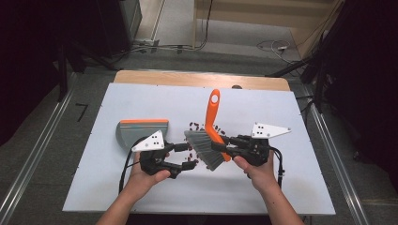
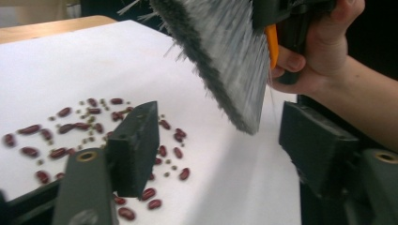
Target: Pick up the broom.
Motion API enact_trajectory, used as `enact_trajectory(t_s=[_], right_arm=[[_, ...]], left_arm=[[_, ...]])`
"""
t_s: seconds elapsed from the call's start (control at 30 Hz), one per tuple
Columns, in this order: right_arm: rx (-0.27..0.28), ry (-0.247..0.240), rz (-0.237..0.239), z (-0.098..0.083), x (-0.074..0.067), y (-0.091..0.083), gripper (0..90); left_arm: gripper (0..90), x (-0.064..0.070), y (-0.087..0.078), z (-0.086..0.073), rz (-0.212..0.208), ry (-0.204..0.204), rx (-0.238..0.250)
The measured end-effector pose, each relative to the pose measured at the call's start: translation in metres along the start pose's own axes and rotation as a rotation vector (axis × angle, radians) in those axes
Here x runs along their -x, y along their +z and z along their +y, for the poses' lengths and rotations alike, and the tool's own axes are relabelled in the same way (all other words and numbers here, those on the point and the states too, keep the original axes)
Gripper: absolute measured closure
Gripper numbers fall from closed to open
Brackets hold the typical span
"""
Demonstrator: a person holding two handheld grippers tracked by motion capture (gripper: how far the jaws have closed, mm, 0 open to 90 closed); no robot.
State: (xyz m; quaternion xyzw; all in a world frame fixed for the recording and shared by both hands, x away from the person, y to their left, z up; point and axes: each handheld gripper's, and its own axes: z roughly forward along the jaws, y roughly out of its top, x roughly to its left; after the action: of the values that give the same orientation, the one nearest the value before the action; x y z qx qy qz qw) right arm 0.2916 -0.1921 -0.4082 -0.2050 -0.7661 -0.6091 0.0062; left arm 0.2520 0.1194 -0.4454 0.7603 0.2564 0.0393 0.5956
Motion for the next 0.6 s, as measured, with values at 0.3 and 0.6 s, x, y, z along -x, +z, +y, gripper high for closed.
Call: enact_trajectory(t_s=[0.3,0.6], right_arm=[[-0.047,-0.001,-0.213,0.005,0.002,-0.005,68.4],[-0.083,0.035,-0.387,0.005,0.014,-0.014,68.4]], left_arm=[[2.1,-0.003,-0.008,-0.002,0.088,-0.005,-0.012],[0.0,-0.012,-0.024,-0.005,0.155,-0.017,0.026]])
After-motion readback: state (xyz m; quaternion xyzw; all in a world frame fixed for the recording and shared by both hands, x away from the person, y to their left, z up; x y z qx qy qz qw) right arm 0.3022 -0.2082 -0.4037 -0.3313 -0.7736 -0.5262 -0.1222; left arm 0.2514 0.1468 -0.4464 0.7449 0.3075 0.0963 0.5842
